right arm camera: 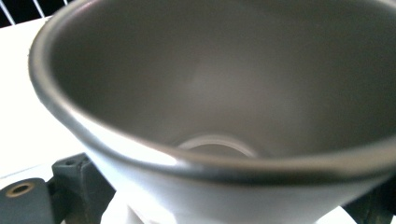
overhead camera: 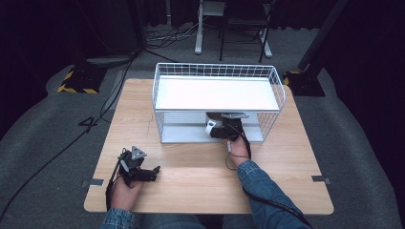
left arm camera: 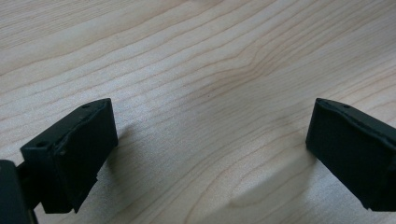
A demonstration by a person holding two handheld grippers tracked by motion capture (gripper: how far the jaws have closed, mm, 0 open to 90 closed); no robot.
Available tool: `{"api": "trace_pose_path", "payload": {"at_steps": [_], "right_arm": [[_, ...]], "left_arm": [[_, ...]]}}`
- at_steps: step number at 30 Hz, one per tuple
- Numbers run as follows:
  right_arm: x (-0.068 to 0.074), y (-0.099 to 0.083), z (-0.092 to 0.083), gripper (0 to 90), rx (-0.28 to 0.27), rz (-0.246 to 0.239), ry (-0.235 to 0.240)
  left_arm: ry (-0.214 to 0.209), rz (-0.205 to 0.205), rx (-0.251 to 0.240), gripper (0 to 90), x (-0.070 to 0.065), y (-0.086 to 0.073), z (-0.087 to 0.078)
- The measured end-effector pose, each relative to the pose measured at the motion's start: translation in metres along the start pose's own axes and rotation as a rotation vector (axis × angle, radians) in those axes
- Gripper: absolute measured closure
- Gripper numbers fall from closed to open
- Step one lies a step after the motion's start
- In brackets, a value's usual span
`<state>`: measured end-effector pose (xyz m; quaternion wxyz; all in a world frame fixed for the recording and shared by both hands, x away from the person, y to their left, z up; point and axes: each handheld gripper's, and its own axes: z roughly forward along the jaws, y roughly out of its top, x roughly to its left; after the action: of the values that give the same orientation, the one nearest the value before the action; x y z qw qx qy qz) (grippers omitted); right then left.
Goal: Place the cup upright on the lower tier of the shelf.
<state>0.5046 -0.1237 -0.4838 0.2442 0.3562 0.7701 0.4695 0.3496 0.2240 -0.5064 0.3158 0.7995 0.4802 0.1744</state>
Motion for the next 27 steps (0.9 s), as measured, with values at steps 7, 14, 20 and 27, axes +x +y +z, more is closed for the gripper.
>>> {"api": "trace_pose_path", "payload": {"at_steps": [7,14,20,27], "right_arm": [[-0.0030,-0.0011,0.0028,8.3,-0.006,0.037,0.012],[-0.0028,-0.0008,0.0027,8.2,-0.002,0.038,0.011],[-0.0039,-0.0008,0.0026,7.7,0.002,0.031,0.018],[-0.0070,-0.0021,-0.0009,0.0,0.008,0.025,0.030]], "left_arm": [[-0.001,0.000,0.001,2.4,0.0000,0.0001,-0.0001],[0.000,0.001,-0.001,2.4,0.0001,0.0000,0.0000],[-0.001,0.002,0.001,2.4,0.0002,0.0001,-0.0001],[-0.001,-0.001,0.001,2.4,0.0000,0.0002,0.0001]]}}
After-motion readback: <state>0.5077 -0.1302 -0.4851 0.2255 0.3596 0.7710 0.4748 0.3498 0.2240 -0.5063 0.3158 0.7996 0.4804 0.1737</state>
